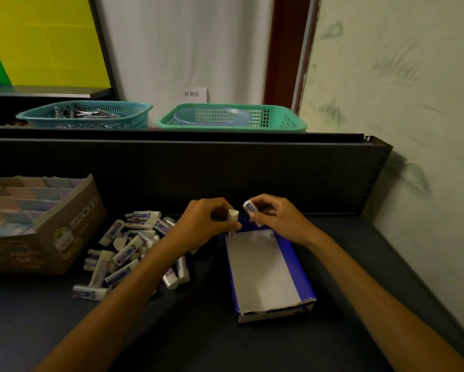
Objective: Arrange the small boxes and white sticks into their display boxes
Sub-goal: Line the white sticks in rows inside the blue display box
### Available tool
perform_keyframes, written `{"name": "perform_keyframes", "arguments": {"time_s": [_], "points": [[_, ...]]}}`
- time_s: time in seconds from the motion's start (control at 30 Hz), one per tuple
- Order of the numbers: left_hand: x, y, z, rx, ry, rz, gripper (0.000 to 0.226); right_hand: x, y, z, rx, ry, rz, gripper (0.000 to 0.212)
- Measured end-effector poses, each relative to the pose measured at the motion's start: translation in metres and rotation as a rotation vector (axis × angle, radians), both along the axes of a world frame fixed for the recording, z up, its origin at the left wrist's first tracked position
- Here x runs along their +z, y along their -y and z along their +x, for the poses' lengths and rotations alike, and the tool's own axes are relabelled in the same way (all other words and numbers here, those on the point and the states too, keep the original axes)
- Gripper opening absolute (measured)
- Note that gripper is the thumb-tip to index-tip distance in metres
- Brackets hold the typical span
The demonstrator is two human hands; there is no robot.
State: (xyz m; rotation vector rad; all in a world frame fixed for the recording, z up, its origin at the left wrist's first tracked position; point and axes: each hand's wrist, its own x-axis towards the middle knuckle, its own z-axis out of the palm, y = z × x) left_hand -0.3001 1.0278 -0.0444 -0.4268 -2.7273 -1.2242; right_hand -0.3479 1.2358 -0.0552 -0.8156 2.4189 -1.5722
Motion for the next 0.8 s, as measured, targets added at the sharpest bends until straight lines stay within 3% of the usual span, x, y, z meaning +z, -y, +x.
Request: {"name": "perform_keyframes", "arguments": {"time_s": [0.2,0.5,0.8], "points": [[0.005,-0.006,-0.005,0.04,-0.053,0.162,0.021,0.015,-0.003,-0.002,-0.057,-0.005,-0.073,0.027],[0.001,-0.006,-0.008,0.065,0.027,0.482,0.028,0.019,-0.018,-0.003,-0.125,-0.006,-0.105,0.025],[-0.009,-0.003,-0.005,-0.023,-0.012,0.288,0.03,0.017,-0.022,-0.001,-0.123,0.07,-0.194,0.026]]}}
